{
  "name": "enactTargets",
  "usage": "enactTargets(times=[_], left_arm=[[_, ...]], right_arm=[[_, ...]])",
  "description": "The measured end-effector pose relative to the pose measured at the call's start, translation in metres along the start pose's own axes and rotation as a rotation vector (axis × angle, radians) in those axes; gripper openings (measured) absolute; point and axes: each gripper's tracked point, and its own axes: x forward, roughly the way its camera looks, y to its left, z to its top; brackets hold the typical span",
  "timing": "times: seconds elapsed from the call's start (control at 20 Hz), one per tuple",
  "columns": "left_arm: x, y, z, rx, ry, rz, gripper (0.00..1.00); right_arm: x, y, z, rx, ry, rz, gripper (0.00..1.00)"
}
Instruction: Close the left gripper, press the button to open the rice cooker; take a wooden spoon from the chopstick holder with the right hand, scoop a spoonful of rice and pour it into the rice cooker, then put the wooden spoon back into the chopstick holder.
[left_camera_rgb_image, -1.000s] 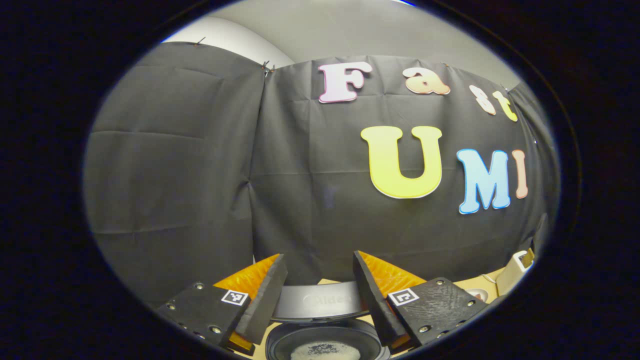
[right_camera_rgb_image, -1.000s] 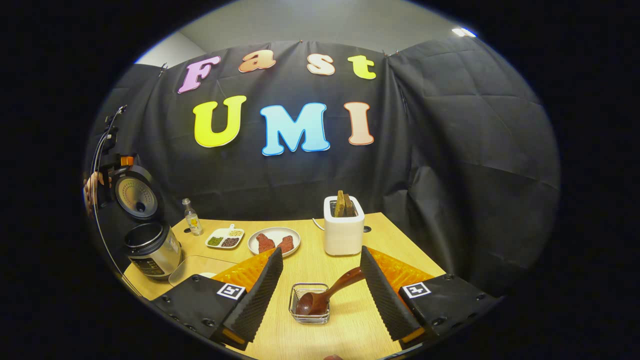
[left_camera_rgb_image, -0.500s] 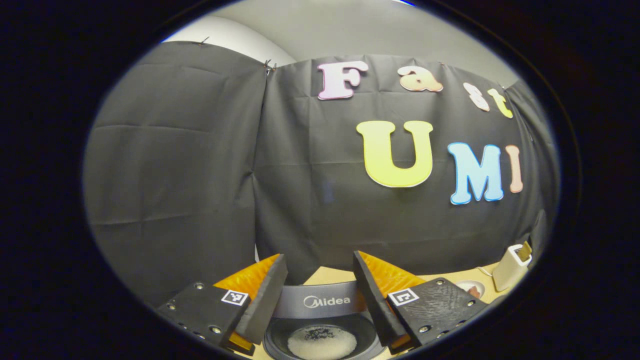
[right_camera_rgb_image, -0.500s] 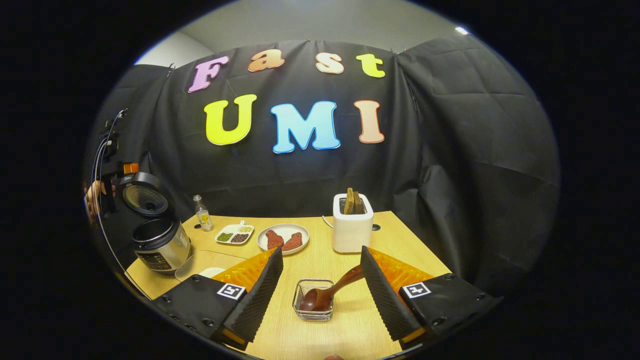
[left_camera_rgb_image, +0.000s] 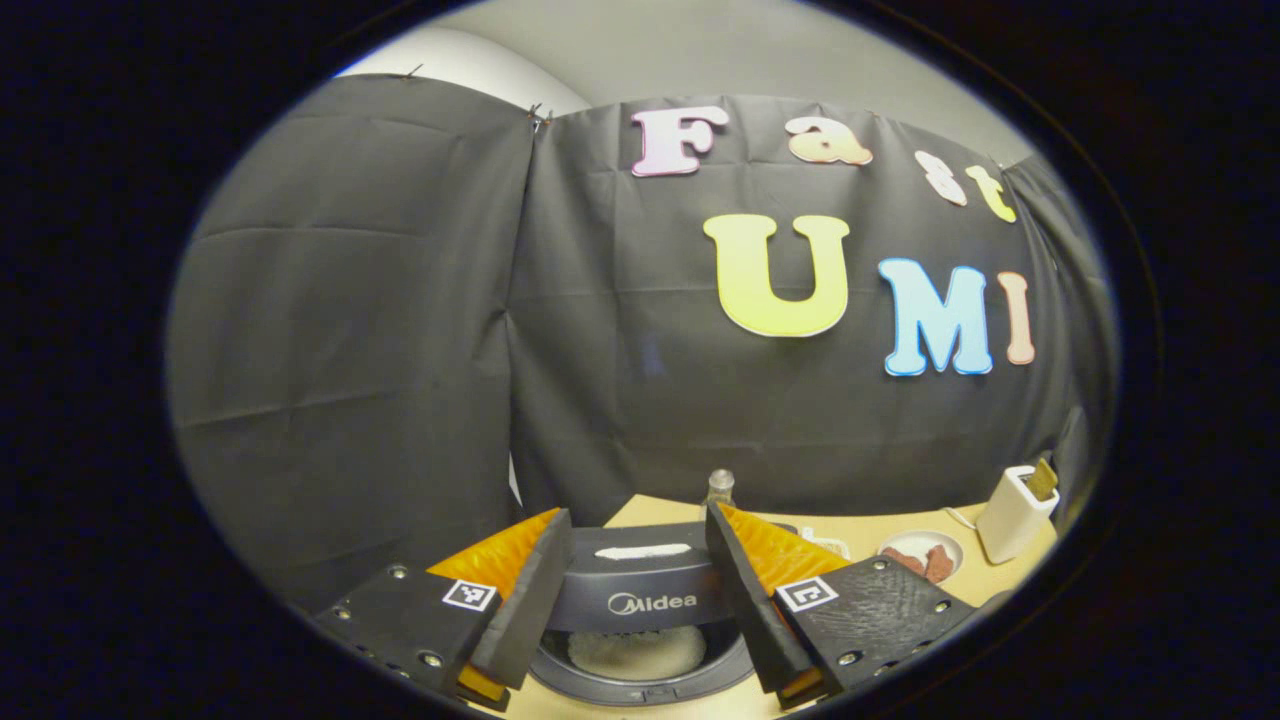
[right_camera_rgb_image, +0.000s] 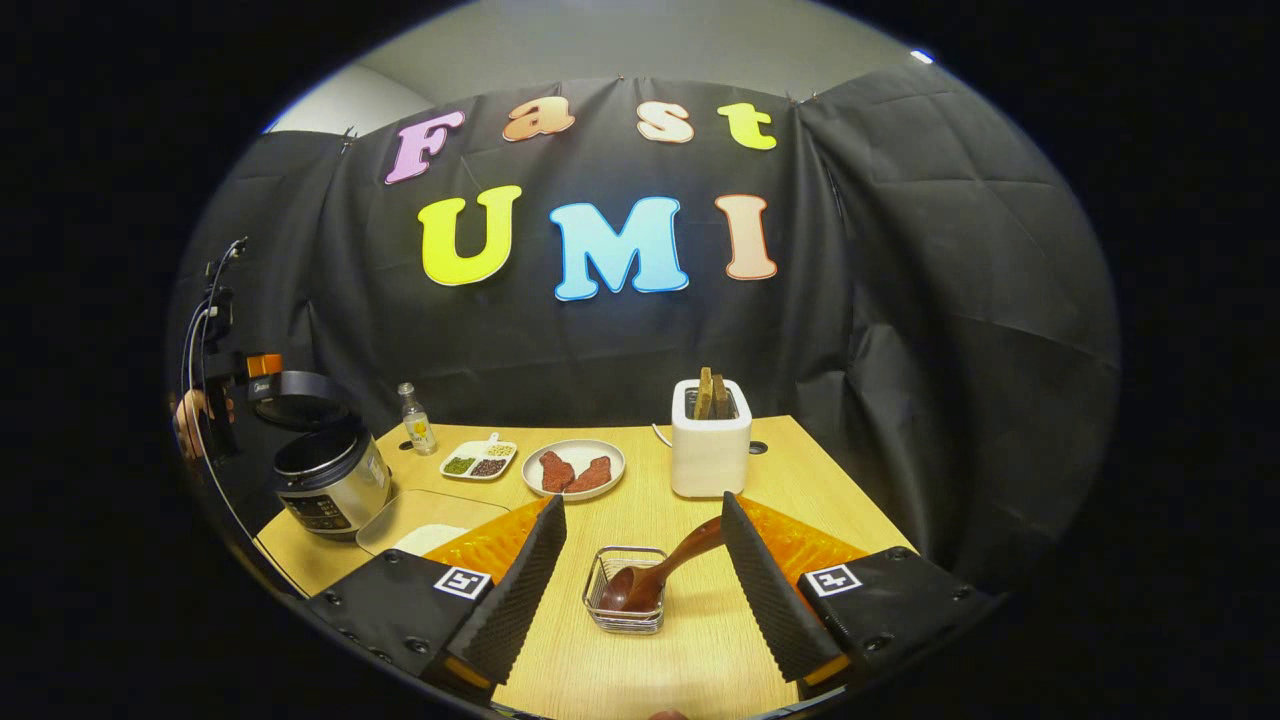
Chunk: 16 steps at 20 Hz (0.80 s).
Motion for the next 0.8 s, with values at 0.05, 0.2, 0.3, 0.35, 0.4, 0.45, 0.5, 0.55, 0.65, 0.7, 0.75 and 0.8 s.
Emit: enactTargets(times=[0.05, 0.2, 0.3, 0.35, 0.4, 0.45, 0.5, 0.55, 0.65, 0.7, 0.75, 0.8], left_arm=[[-0.003, 0.000, -0.005, -0.002, 0.010, -0.003, 0.86], [-0.009, -0.001, -0.019, 0.002, 0.034, -0.012, 0.84], [-0.012, -0.004, -0.030, 0.014, 0.044, -0.016, 0.86], [-0.013, -0.004, -0.033, 0.013, 0.050, -0.018, 0.84], [-0.016, -0.003, -0.038, 0.010, 0.059, -0.019, 0.86], [-0.017, -0.003, -0.042, 0.008, 0.069, -0.020, 0.86], [-0.017, -0.004, -0.049, 0.009, 0.080, -0.022, 0.86], [-0.017, -0.005, -0.056, 0.013, 0.090, -0.024, 0.84], [-0.018, -0.006, -0.070, 0.014, 0.117, -0.027, 0.86], [-0.018, -0.005, -0.076, 0.012, 0.129, -0.028, 0.86], [-0.019, -0.006, -0.081, 0.012, 0.137, -0.029, 0.86], [-0.019, -0.006, -0.086, 0.013, 0.145, -0.031, 0.86]], right_arm=[[-0.001, 0.000, -0.001, -0.001, 0.003, 0.005, 0.98], [-0.001, 0.001, -0.003, -0.004, 0.008, 0.014, 0.98], [-0.001, 0.001, -0.005, -0.004, 0.011, 0.018, 0.98], [-0.001, 0.001, -0.005, -0.003, 0.013, 0.019, 0.98], [-0.001, 0.002, -0.005, -0.001, 0.014, 0.021, 0.98], [-0.001, 0.002, -0.006, 0.000, 0.016, 0.023, 0.98], [-0.001, 0.002, -0.007, 0.000, 0.016, 0.025, 0.98], [0.000, 0.003, -0.007, -0.002, 0.017, 0.027, 0.98], [-0.001, 0.003, -0.008, -0.007, 0.020, 0.028, 0.98], [0.000, 0.004, -0.008, -0.008, 0.019, 0.027, 0.98], [0.000, 0.004, -0.008, -0.009, 0.020, 0.026, 0.98], [0.000, 0.003, -0.008, -0.009, 0.022, 0.025, 0.98]])
